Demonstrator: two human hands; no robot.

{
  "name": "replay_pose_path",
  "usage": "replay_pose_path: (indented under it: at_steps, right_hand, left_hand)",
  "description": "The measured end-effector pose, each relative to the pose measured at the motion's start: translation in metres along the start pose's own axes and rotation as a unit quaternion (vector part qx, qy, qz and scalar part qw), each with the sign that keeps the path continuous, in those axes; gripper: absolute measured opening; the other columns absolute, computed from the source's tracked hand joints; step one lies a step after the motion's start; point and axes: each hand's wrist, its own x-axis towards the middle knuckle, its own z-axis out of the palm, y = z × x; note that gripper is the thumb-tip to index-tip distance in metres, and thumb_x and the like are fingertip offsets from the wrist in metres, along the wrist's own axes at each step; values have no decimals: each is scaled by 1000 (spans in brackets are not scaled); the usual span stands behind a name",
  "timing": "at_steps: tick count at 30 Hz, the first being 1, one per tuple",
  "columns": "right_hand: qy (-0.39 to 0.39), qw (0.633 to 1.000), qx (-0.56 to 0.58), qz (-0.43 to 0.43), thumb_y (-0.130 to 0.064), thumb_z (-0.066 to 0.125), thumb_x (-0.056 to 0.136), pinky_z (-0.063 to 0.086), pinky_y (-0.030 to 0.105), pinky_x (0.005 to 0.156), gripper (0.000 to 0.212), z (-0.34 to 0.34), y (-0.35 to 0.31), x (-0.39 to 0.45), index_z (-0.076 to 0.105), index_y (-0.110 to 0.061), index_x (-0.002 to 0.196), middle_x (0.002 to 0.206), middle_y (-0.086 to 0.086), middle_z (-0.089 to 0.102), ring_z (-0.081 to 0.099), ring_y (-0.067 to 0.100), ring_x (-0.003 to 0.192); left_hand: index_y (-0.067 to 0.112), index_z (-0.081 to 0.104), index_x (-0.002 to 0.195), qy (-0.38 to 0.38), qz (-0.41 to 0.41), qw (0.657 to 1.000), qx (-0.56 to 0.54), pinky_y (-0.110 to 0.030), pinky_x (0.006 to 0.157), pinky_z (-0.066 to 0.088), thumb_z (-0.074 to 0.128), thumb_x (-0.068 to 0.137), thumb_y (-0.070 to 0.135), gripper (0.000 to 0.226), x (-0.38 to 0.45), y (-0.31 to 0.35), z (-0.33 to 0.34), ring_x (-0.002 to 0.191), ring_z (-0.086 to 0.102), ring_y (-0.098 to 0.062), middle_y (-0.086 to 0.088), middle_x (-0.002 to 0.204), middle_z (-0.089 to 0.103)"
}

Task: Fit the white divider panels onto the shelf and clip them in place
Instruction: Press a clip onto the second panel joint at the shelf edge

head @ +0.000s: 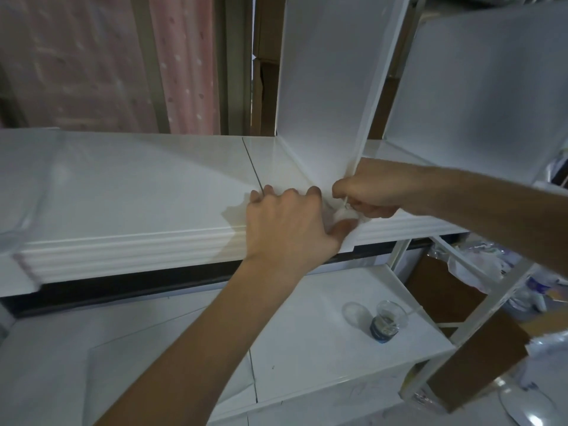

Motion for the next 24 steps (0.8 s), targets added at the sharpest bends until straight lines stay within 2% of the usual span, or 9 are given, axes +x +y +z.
replay_pose_path:
  at_steps: [3,7,14,16,18,20,22,23,24]
  right_hand:
    - [-72,997,-1,32,-15,48,96,17,25,47,52,-10,-5,1,41,-19,45,48,0,29,18,15,41]
    - [-117,991,-7,61,-14,47,97,16,23,47,46,-16,-9,3,40,-18,52,51,0,27,15,14,43]
    - [-121,991,-7,53,-18,49,97,16,24,47,46,-18,-6,2,40,-19,51,51,0,28,17,14,41]
    - [-82,996,-6,28,-25,52,98,18,25,47,49,-13,-3,1,41,-19,51,50,0,30,20,14,40]
    - [-7,1000,-17,-10,-45,55,100,25,25,46,59,-5,3,-4,44,-15,51,43,-1,36,27,14,38]
    - [83,993,-63,-57,-70,49,93,35,28,52,70,7,12,-14,49,-14,52,41,-6,48,44,14,43]
    - [162,971,-148,-93,-87,33,84,45,32,62,76,25,28,-23,52,-19,57,55,-2,57,58,19,58]
    - [201,954,-196,-100,-90,26,82,50,35,66,78,37,37,-25,51,-20,62,61,0,59,60,23,62]
    - [249,932,-240,-106,-90,22,83,52,38,67,78,49,45,-26,49,-19,65,64,2,58,60,26,63]
  left_hand:
    - [25,56,90,-11,-1,1000,-6,-51,91,46,38,85,85,64,0,3,1,100,65,-42,-9,89,71]
    - [25,47,87,-13,-8,1000,-16,-49,89,45,40,83,88,63,1,2,-1,100,64,-41,-8,90,72]
    - [23,50,87,-14,-5,1000,-7,-49,86,45,39,82,89,67,1,0,0,99,64,-41,-9,88,71]
    - [24,55,90,-18,-5,1000,6,-45,77,41,40,83,89,67,0,1,-5,96,64,-38,-5,81,63]
    - [24,55,92,-41,7,999,15,-39,71,33,43,81,89,67,1,-5,-12,93,64,-34,0,79,50]
    - [28,64,106,-99,12,995,-31,-38,72,37,51,77,89,69,0,-21,-23,100,65,-29,7,91,58]
    - [35,65,125,-110,-1,992,-68,-41,89,49,55,75,89,75,-11,-50,-32,117,65,-28,10,126,70]
    - [35,66,131,-66,-13,997,-38,-46,102,48,53,74,91,81,-21,-67,-35,123,65,-30,8,139,67]
    - [31,69,130,-6,-25,1000,8,-52,107,48,52,73,92,85,-33,-82,-37,121,67,-32,3,141,67]
